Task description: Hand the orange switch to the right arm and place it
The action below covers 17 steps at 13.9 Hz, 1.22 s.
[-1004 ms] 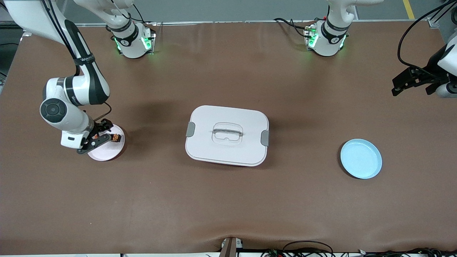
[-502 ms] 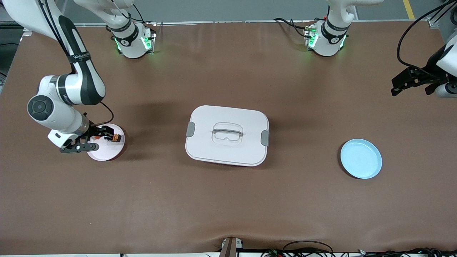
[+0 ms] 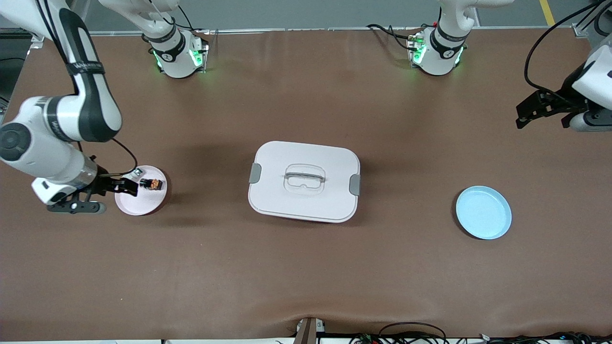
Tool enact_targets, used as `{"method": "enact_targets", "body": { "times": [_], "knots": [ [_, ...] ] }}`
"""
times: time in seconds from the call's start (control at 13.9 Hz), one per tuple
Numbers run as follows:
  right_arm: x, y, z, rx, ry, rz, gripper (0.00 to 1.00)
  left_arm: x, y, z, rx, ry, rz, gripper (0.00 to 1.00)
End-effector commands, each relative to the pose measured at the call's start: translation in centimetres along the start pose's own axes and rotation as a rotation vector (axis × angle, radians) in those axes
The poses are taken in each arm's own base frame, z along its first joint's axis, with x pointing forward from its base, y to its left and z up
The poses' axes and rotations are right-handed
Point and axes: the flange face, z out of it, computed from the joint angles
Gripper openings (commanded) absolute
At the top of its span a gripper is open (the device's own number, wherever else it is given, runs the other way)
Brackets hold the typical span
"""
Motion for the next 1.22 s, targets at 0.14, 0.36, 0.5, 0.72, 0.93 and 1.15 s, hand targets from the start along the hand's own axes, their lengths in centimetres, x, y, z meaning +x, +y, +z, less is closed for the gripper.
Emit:
{"method": "enact_targets", "body": {
  "times": [0.14, 0.36, 0.5, 0.72, 0.93, 1.15],
  "knots": [
    [1.4, -0.7, -10.9, 0.019, -0.018, 0.002, 1.0, 0.1, 1.8, -0.4, -0.021, 0.006, -0.037, 1.0],
    [0.3, -1.3, -16.4, 0.019, -0.021, -0.011, 1.0, 0.0, 1.3, -0.5, -0.021, 0.007, -0.034, 1.0],
    [-0.9, -1.3, -18.9, 0.017, 0.013, -0.012, 1.0, 0.0, 0.8, -0.6, -0.021, 0.009, -0.031, 1.0],
    [-2.3, -0.4, -21.7, 0.014, 0.051, 0.001, 1.0, -0.2, 0.2, -0.6, -0.012, -0.001, -0.036, 1.0],
    [-4.1, -0.5, -24.8, 0.009, 0.088, 0.001, 1.0, -0.3, -0.6, -0.7, -0.009, -0.011, -0.048, 1.0],
    [-5.4, -0.3, -26.3, 0.009, 0.082, 0.006, 1.0, -0.4, -0.8, -0.6, -0.006, -0.016, -0.036, 1.0]
  ]
}}
